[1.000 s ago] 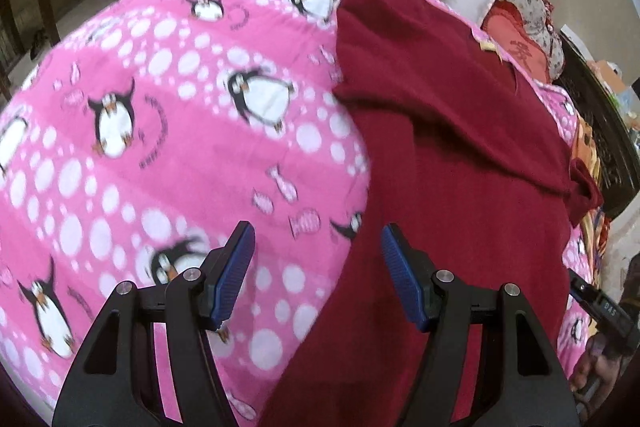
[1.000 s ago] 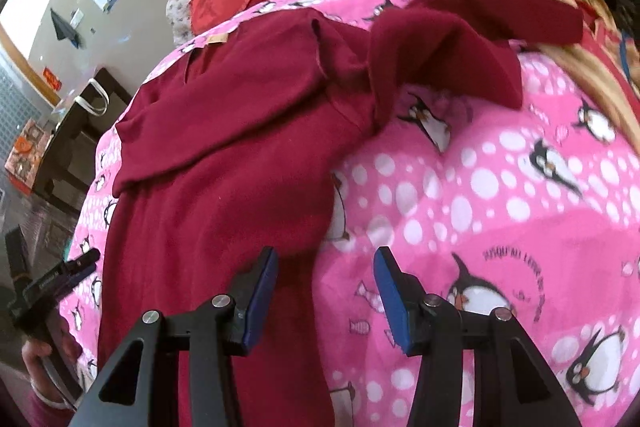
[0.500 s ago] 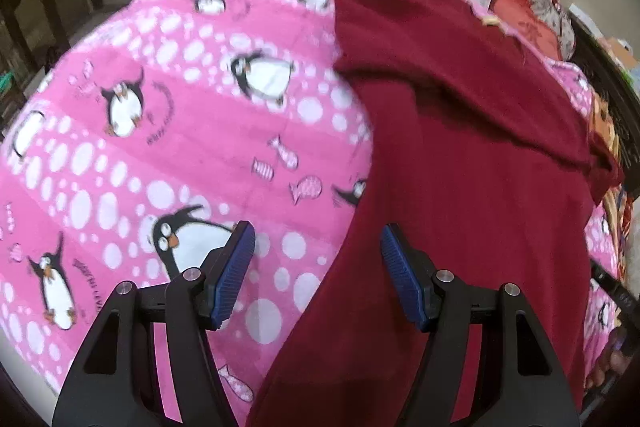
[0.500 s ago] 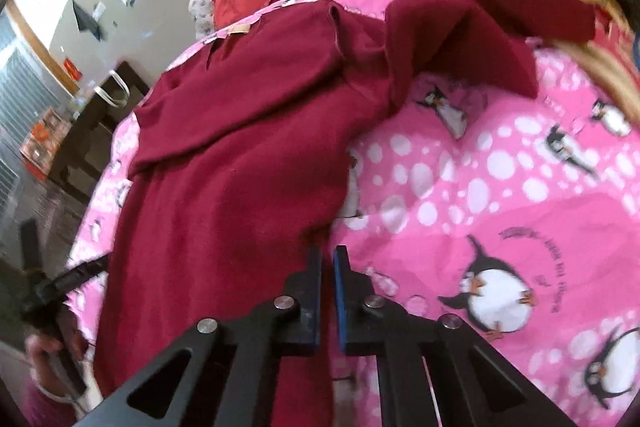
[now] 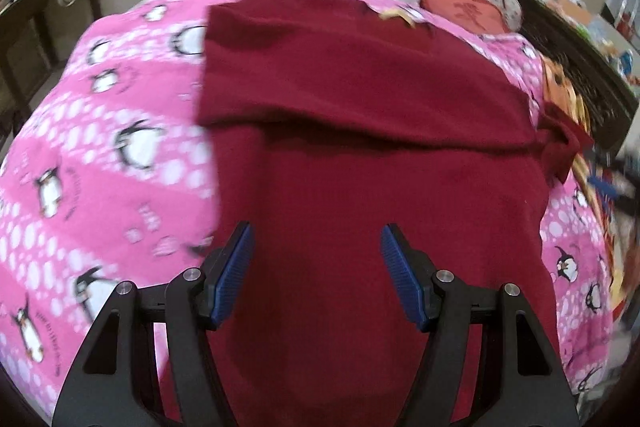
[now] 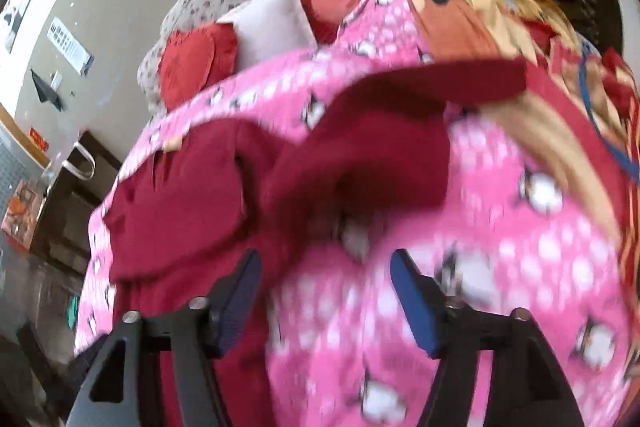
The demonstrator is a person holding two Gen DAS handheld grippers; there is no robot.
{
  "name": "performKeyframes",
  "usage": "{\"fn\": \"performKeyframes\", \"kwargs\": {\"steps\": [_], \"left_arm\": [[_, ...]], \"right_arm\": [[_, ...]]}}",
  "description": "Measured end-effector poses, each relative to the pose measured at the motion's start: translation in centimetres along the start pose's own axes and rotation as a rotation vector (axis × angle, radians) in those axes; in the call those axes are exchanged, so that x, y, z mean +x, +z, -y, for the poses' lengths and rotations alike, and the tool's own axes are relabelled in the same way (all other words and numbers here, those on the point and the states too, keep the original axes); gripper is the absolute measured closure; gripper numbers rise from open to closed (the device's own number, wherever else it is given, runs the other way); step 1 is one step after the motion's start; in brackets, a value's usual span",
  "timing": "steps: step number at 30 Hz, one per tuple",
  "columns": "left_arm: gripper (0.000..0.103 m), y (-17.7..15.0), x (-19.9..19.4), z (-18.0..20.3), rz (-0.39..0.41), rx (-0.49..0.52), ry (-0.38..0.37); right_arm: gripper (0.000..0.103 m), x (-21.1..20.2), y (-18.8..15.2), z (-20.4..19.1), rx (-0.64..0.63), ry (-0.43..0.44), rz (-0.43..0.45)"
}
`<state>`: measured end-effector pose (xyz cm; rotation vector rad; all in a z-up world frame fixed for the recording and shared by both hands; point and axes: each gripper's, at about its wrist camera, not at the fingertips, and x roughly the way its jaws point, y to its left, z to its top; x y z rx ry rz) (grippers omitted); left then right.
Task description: Fold small clothes
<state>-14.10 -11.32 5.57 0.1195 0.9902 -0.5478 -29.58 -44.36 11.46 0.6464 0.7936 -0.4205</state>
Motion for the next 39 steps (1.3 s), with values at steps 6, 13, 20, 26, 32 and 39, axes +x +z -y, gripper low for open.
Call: {"fn": "performKeyframes", "kwargs": {"steps": [6,13,20,26,32,39], "left_arm": [[0.037,0.7,3.7,2.4,-0.046,0.050,0.024],[0.034,-0.7,4.4,2.7,0.016,0.074,0.048],[0.029,-0.9,4.7,2.8,0.037,0.084,0.050],[0.025,-0.8,4.7,2.7,0.033,0.092,0.033],[0.026,0.7,2.1,0.2,0.072,0.012,-0.026],[0.026,4.0,-0.7,-2.2,0.138,-0.051,-0.061]], "right_arm": [[0.038,3.5,4.8,-0.3,0.066,-0.019,-0.027],[0.038,7.5,8.6,0.8,0.132,-0.090,-0.025],[0.039,10.3,10.3,5.1,0.290,-0.069,-0.034],[0.089,8.7,10.0,5.4,0.227,0.006,0.016],[0.089,2.4,9.8,-2.7,-0.110,0.119,0.086],[0.089,2.4,2.6,-13.7,-0.442,0.323,-0.012]]}}
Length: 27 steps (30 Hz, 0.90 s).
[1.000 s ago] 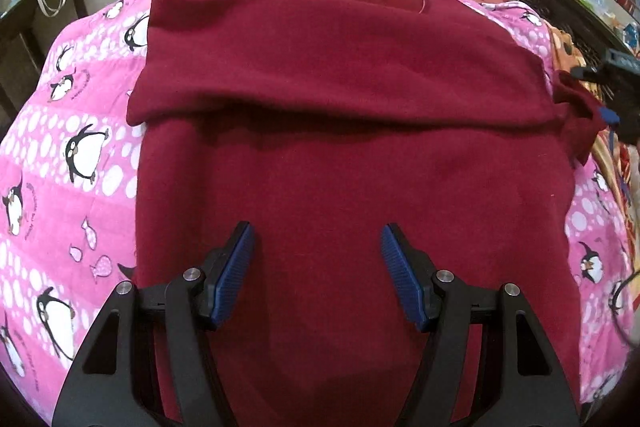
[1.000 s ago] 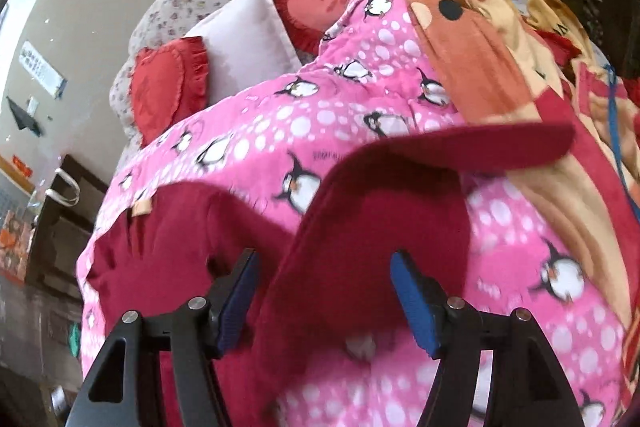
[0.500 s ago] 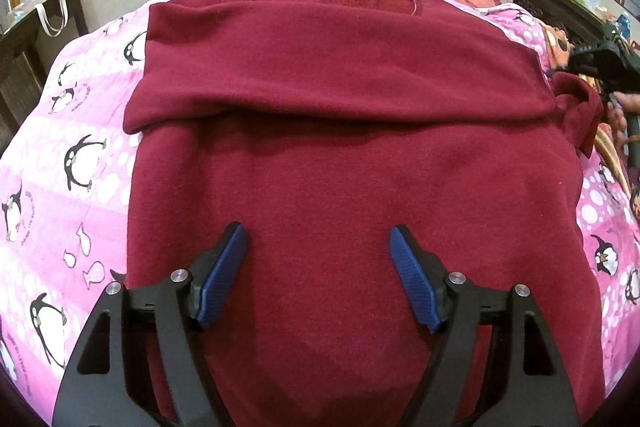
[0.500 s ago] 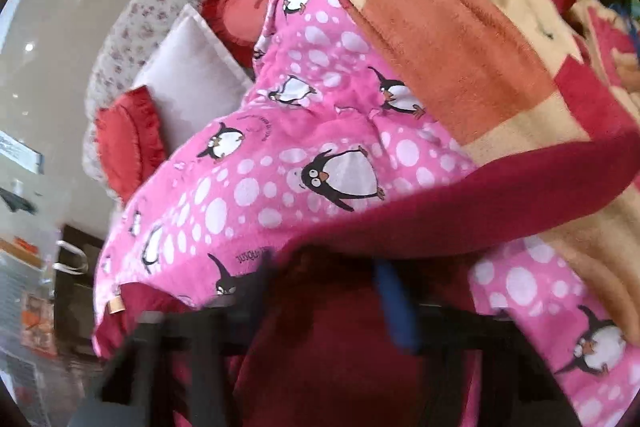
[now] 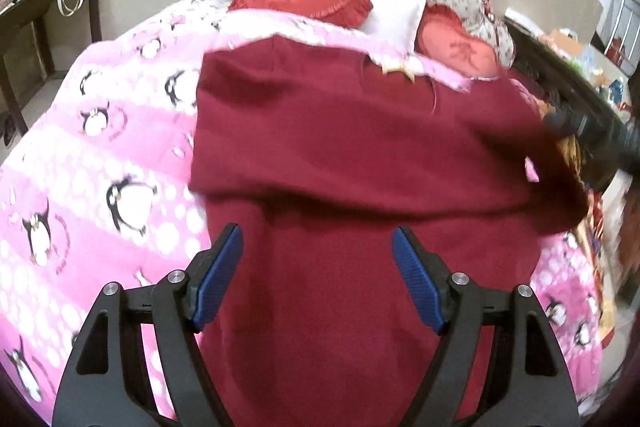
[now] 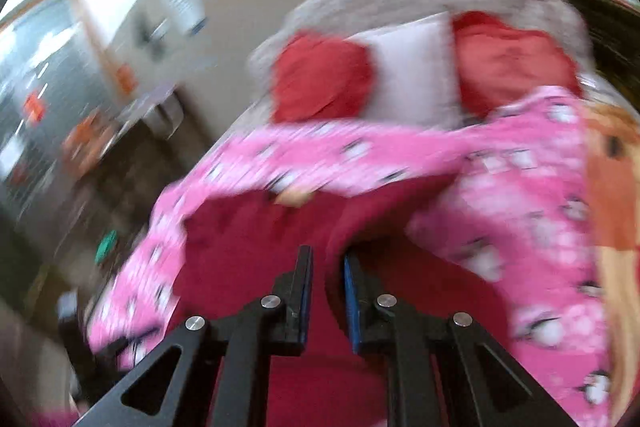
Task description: Fold small clothes
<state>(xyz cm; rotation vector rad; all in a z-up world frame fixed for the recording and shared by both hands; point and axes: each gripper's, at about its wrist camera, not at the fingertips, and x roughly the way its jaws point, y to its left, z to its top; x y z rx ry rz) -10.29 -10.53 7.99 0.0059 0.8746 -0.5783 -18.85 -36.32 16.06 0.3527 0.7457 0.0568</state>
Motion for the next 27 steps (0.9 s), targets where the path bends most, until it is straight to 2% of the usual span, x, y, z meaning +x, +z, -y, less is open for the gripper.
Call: {"fn": "performKeyframes", "kwargs": {"steps": [3,5,6,7,8,10,15,20,27], "left_arm": [[0.026,1.2,0.1,0.0,0.008,-0.014,-0.027],[0.026,2.0,0.7,0.4,-0.008,-0.013,-0.050],[0.026,2.3,1.1,0.6,-0.024,-0.010,-0.060],[0.026,2.5,1.6,0.9,-0.034,-0.004,-0.061],[0.026,2.7,2.0,1.2,-0.040,0.003,-0.061],[0.026,2.8,2.6,1.8,-0.045,0.016,-0.063],[0.026,3.0,4.3,3.2,-0.062,0.021,-0.078],[0.025,3.9,5.8,5.3,-0.066,0.047,-0.091],[0.026,4.7,9.4,7.4,-0.125,0.050,-0.115]], "right_arm": [[0.089,4.1,-3.1,-1.6,-0.028,-0.009,-0.128],[0.088,5.9,-4.8,-0.9,0.046,-0.003,-0.226],[0.086,6.1,-5.2,-0.5,0.077,0.001,-0.242],[0.078,5.9,-5.8,0.0,0.108,0.006,-0.241],[0.065,5.4,-6.0,0.4,0.129,0.011,-0.226],[0.055,3.7,-6.3,1.0,0.156,0.011,-0.183],[0.054,0.5,-7.0,2.1,0.200,0.024,-0.122],[0.053,-1.1,-8.4,2.6,0.216,-0.020,-0.092],[0.053,-4.0,-10.4,4.0,0.290,-0.043,-0.031]]}}
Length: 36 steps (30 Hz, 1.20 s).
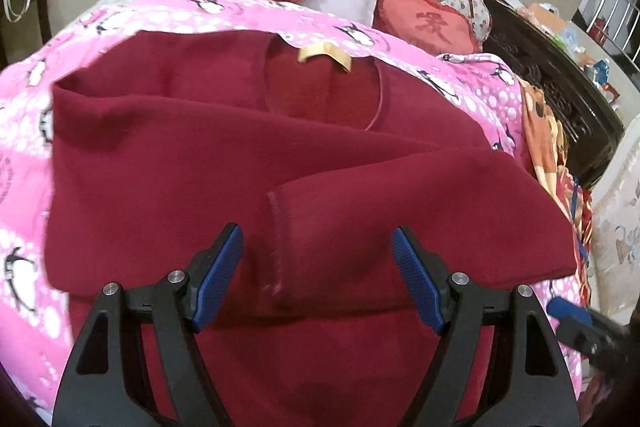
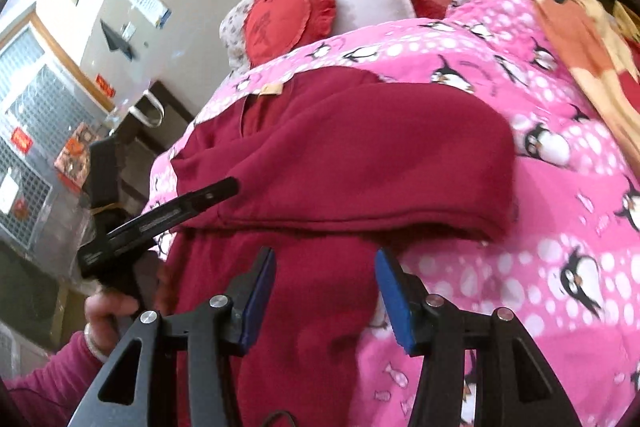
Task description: Fold small clothes
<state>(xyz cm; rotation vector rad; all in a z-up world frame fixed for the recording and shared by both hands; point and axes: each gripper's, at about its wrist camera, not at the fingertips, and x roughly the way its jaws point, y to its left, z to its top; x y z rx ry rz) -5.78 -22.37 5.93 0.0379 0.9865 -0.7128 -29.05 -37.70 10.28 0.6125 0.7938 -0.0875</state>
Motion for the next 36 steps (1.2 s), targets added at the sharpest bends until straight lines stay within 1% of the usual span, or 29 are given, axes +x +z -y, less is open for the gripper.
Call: {"fn": "performKeyframes", "kwargs": {"steps": [1,2,3,4,5,6,8,10,13,16,19,21,23,26,31,35,36], "left_arm": [[0.026,0.1,0.4,0.1,-0.010,-0.009,-0.012],[0.037,0.3,0.9,0.3,-0.026,-0.021,-0.033],[0.055,0.3,1.1,0.4,-0.040,-0.028,-0.044],[0.064,0.4,1.3,0.6,-0.053,-0.028,-0.044],[0.081,0.5,1.2,0.9,-0.060,-0.021,-0.037],[0.089,0.8,1.0,1.1,-0.067,-0.014,-0.040],[0.089,1.5,-0.3,1.2,-0.067,-0.026,-0.084],[0.089,2.7,-2.5,1.5,-0.032,-0.031,-0.099],[0.090,4.9,-6.3,2.9,0.032,0.015,-0.120],[0.090,6.4,-9.1,4.7,0.071,0.070,-0.132],[0.090,7.7,-11.7,6.2,0.101,0.102,-0.144],[0.090,8.6,-13.4,7.2,0.129,0.120,-0.152],[0.090,9.4,-15.0,8.1,0.159,0.142,-0.151],[0.090,10.7,-17.5,9.3,0.204,0.170,-0.138],[0.090,12.2,-20.1,11.1,0.238,0.215,-0.134],[0.090,13.0,-22.7,11.9,0.292,0.238,-0.139],[0.090,13.3,-23.2,11.9,0.303,0.241,-0.138]], "right_arm": [[0.053,-0.3,-0.2,0.3,0.005,-0.010,0.004],[0.053,-0.7,-0.4,0.5,0.011,-0.021,0.008],[0.053,-1.0,-0.5,0.9,0.017,-0.030,0.010],[0.053,-1.4,-0.7,1.3,0.024,-0.037,0.012],[0.053,-1.6,-0.8,1.6,0.032,-0.041,0.015],[0.053,-2.0,-1.0,2.1,0.041,-0.046,0.020],[0.053,-2.5,-1.3,2.7,0.052,-0.063,0.034],[0.053,-2.8,-1.5,3.2,0.048,-0.105,0.051],[0.053,-2.6,-1.7,3.5,0.024,-0.175,0.054],[0.053,-1.9,-1.7,3.4,0.012,-0.202,0.046],[0.053,-1.7,-1.6,3.5,0.032,-0.176,0.056],[0.050,-1.1,-1.2,3.4,0.036,-0.186,0.052],[0.047,-0.5,-1.0,3.2,0.037,-0.179,0.053],[0.046,0.1,-0.6,2.9,0.049,-0.168,0.064],[0.046,1.4,0.4,3.3,0.129,-0.145,0.091],[0.046,3.2,1.4,2.6,0.098,-0.154,0.091],[0.046,3.5,1.6,2.4,0.080,-0.169,0.096]]}}
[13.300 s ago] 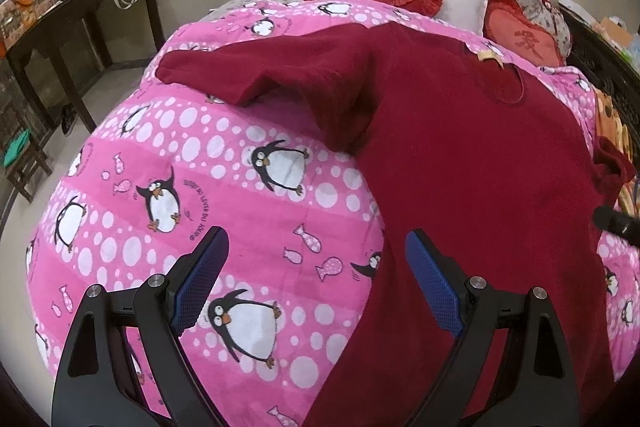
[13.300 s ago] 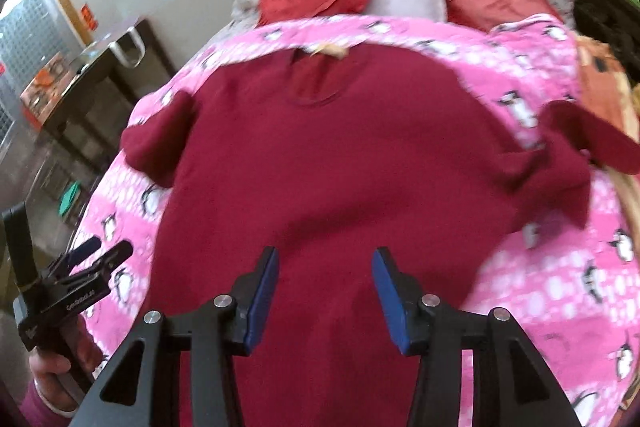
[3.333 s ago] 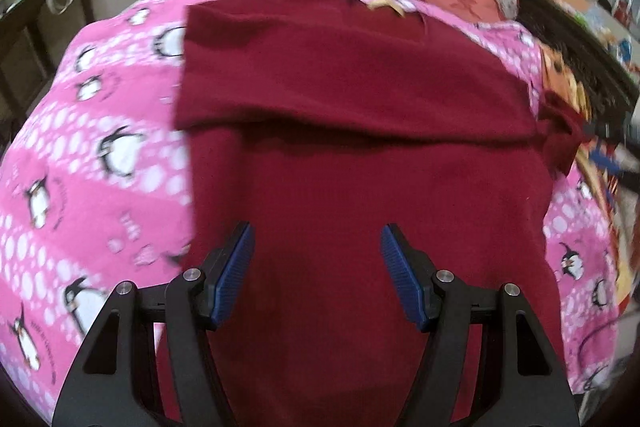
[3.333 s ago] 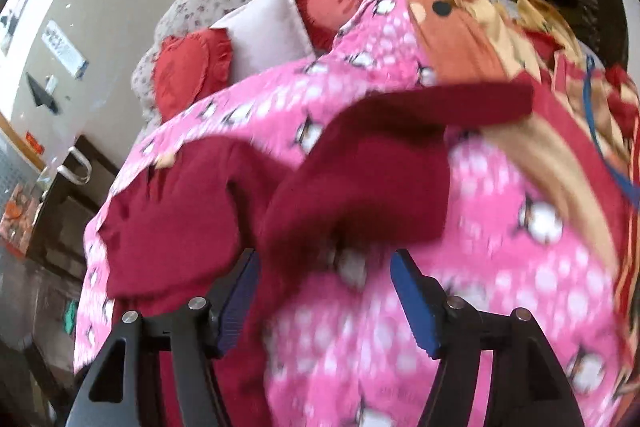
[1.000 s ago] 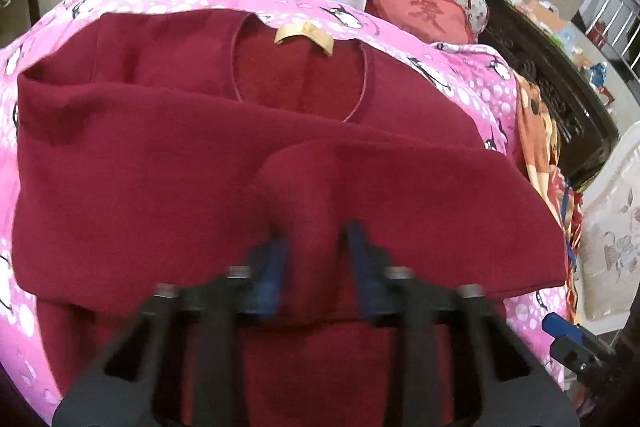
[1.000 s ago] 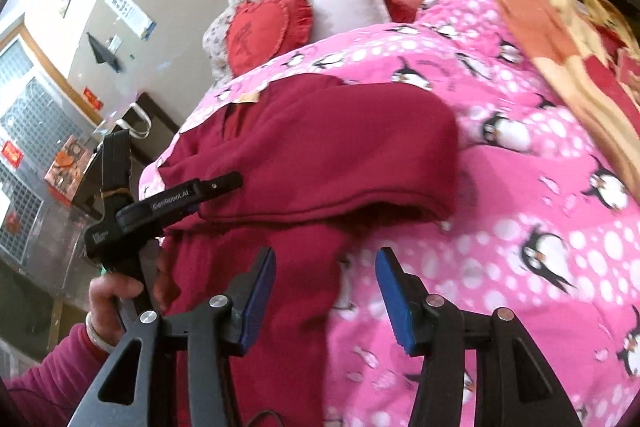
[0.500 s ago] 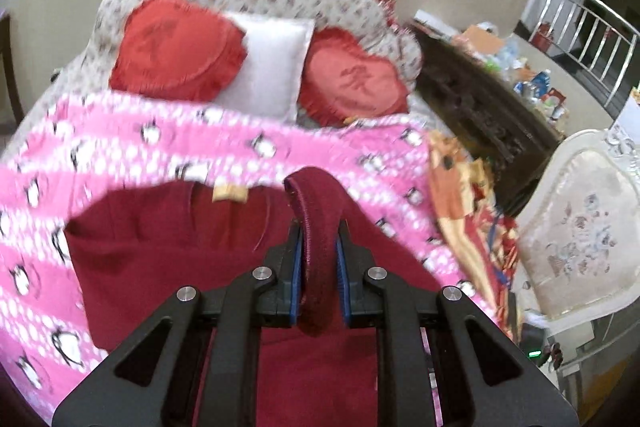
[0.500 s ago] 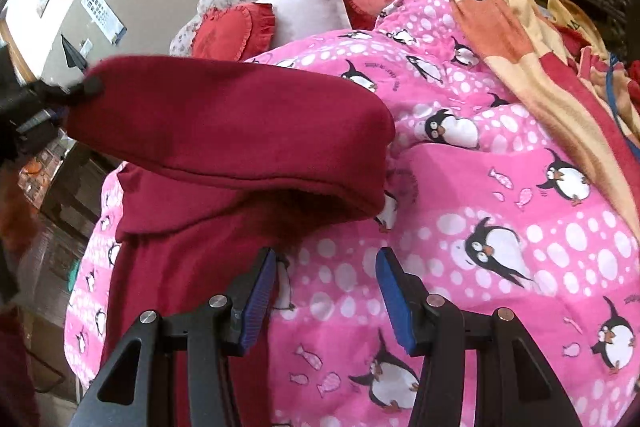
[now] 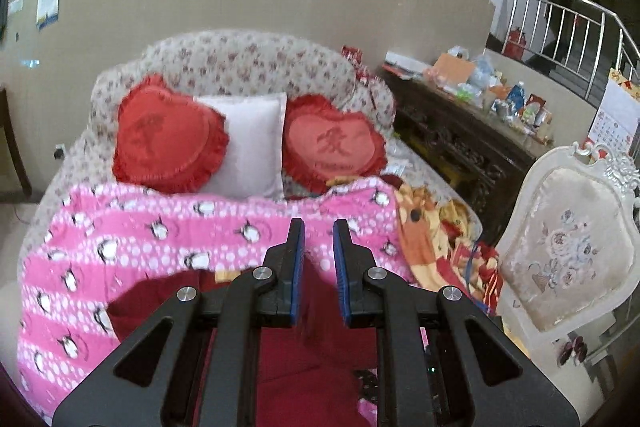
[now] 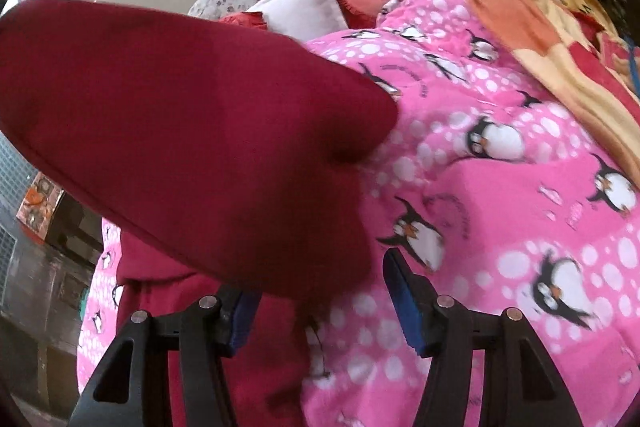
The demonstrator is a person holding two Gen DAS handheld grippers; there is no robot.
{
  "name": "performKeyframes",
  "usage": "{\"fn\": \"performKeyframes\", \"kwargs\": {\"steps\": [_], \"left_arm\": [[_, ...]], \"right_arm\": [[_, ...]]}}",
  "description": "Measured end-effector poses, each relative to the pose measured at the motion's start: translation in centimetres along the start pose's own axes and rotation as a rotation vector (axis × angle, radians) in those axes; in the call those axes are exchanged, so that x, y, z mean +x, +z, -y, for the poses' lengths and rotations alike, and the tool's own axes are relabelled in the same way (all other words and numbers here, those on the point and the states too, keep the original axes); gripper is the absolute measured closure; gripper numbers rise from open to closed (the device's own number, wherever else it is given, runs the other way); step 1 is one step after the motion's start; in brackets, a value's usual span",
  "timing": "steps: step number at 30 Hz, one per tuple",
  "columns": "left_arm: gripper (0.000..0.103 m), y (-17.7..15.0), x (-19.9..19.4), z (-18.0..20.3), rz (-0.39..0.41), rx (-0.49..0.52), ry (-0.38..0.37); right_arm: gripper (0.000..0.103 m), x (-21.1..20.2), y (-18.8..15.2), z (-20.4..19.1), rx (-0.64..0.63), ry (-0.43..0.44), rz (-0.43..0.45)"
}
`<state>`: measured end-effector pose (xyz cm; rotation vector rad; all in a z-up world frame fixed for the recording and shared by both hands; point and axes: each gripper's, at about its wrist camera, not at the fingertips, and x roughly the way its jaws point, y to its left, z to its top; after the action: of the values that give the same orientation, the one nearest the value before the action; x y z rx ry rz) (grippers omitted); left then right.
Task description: Fold small clothes
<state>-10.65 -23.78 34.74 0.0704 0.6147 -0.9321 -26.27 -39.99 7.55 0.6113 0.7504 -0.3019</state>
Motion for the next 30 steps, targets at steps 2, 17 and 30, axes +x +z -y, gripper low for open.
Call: {"fn": "performKeyframes", "kwargs": {"steps": [2,17,30], "left_arm": [[0.090,0.6,-0.7,-0.4,0.019,0.010,0.022],[0.049,-13.1,11.0,-10.4,-0.322,-0.159,0.154],[0.048,-20.6,19.4,-11.7,-0.402,-0.216,0.220]], "right_arm": [[0.051,0.0,0.3,0.0,-0.023,-0.029,0.033],[0.053,-0.4,-0.6,1.9,0.006,-0.013,-0.009],[0.052,0.5,-0.8,2.5,0.015,0.014,-0.040]]}}
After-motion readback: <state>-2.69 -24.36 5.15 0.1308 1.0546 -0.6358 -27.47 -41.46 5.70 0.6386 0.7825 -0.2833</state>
